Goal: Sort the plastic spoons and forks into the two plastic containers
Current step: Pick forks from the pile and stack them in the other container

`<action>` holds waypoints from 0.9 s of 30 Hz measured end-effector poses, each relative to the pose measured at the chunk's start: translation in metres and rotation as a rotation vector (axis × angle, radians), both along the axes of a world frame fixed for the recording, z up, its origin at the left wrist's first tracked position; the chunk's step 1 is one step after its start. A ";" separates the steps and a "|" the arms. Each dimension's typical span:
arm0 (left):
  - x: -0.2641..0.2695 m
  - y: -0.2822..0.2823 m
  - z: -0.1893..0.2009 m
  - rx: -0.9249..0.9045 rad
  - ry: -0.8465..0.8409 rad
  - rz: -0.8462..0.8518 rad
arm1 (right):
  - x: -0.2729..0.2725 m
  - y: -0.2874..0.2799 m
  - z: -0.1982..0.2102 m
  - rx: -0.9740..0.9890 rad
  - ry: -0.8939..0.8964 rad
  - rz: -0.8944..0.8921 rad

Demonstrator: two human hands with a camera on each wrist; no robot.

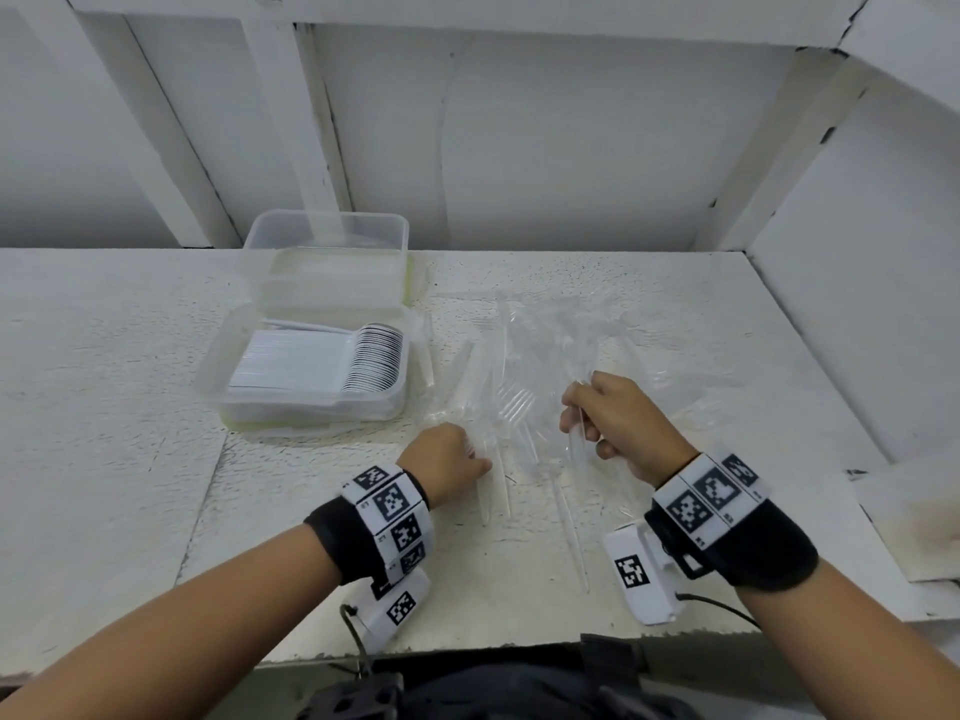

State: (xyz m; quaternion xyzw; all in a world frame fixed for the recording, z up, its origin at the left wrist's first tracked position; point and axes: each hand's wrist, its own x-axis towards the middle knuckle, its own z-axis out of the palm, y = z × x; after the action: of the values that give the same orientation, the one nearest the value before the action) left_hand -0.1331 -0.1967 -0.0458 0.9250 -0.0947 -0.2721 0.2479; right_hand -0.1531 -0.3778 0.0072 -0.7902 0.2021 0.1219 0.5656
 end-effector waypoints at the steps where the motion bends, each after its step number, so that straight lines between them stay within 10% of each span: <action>1: 0.000 0.001 0.002 -0.026 0.022 0.011 | -0.001 0.000 -0.001 -0.001 -0.007 -0.003; 8: -0.010 0.018 0.030 -0.320 0.147 0.272 | -0.004 0.004 -0.005 -0.007 -0.084 -0.012; 27: -0.024 0.075 0.068 -0.741 0.143 0.334 | 0.015 0.063 0.002 0.149 -0.145 0.055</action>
State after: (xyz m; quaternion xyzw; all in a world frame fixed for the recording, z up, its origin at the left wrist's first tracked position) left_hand -0.1574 -0.1217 0.0219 0.7547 -0.0173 -0.2393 0.6107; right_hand -0.1382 -0.3144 0.0095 -0.7580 0.1291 0.0945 0.6323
